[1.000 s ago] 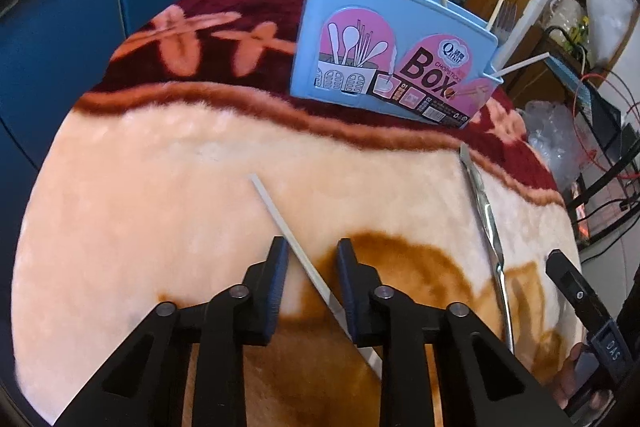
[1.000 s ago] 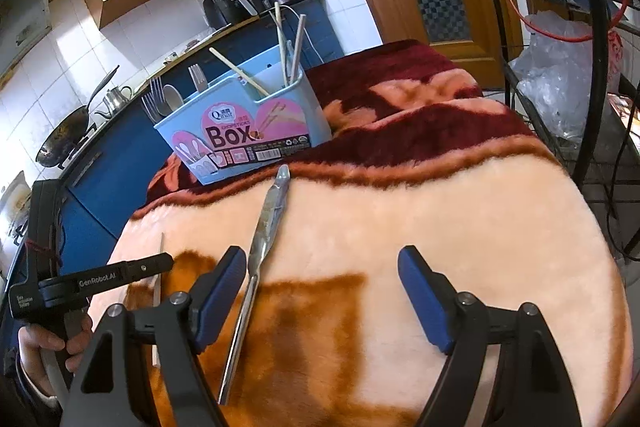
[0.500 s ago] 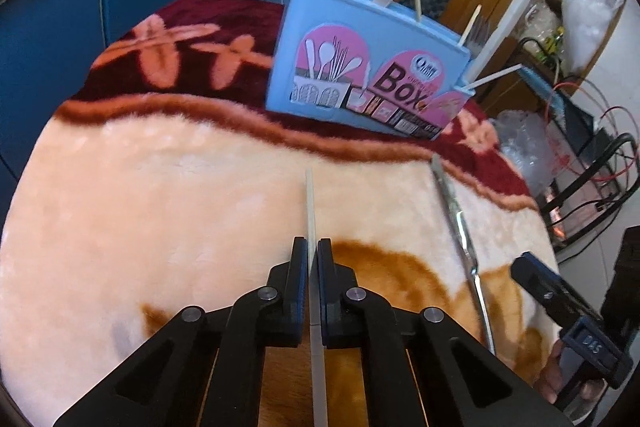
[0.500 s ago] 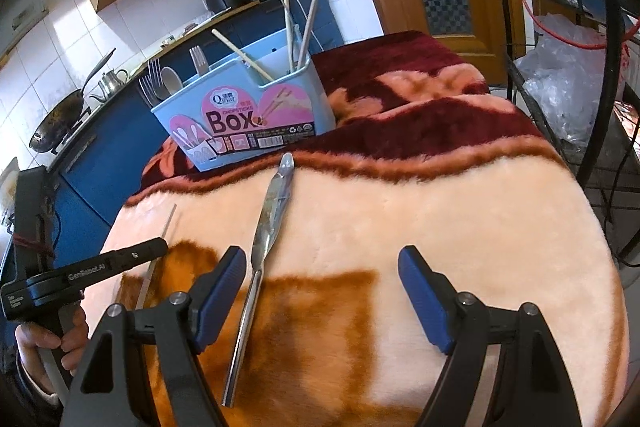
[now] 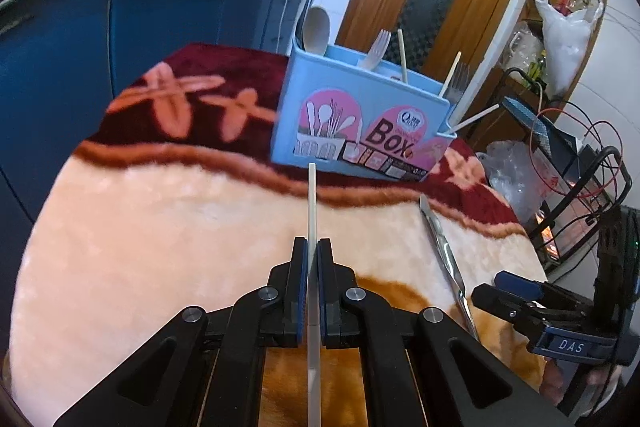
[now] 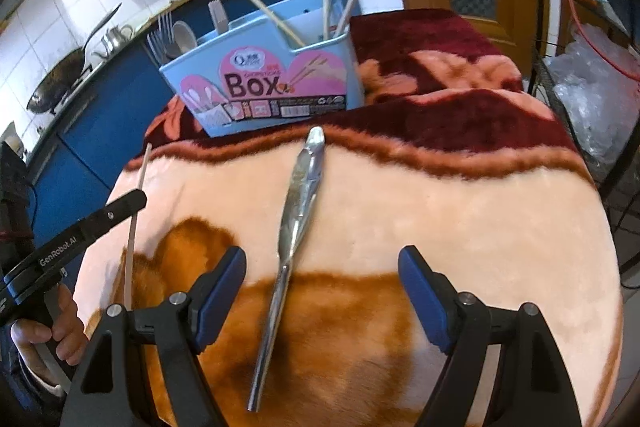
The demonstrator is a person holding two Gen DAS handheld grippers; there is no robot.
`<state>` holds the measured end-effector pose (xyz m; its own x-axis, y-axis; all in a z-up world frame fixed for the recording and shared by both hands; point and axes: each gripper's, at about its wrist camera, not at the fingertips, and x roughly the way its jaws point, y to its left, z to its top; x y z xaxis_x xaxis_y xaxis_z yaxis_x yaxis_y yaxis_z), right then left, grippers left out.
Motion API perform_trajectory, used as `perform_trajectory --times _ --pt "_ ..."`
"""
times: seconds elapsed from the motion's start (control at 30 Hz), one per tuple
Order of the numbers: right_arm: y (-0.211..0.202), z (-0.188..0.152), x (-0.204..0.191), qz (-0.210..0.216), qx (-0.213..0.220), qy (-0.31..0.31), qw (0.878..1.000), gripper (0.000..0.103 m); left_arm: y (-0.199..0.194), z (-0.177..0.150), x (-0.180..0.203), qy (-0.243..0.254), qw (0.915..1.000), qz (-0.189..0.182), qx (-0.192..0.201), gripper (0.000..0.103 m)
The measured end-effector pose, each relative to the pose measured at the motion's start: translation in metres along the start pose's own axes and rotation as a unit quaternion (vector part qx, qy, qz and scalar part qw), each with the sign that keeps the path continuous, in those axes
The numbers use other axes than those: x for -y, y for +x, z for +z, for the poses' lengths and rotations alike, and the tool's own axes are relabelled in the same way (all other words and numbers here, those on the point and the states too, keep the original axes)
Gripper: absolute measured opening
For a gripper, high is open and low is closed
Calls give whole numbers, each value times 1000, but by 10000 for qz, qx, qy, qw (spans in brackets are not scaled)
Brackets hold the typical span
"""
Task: Organize utensils
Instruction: 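Grasp the white chopstick with the left tool while the right tool grasps the silver knife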
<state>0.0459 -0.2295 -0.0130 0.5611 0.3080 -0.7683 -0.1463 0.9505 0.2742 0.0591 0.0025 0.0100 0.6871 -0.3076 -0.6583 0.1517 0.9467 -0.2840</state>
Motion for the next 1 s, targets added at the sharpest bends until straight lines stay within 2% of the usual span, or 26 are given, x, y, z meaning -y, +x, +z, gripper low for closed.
perform_trajectory --times 0.17,0.37,0.73,0.83,0.9,1.0 --pt "11 9 -14 54 -373 -271 9989 81 -4 0 0 107 9997 115 162 4" --pt "24 17 -25 62 -864 -410 9954 81 -1 -2 -4 55 9996 216 143 4" --pt "41 28 -39 -277 -1420 -752 9866 79 2 -6 -7 2 9998 175 92 4" --pt "42 32 -40 -410 -1451 -838 9850 70 2 -6 -8 -10 9998 168 92 4" --pt "42 32 -41 -520 -1458 -904 9838 61 3 -6 -8 -28 9998 157 85 4" --pt "43 32 -42 -653 -1473 -1023 9816 54 3 -8 -9 -43 9999 145 70 4"
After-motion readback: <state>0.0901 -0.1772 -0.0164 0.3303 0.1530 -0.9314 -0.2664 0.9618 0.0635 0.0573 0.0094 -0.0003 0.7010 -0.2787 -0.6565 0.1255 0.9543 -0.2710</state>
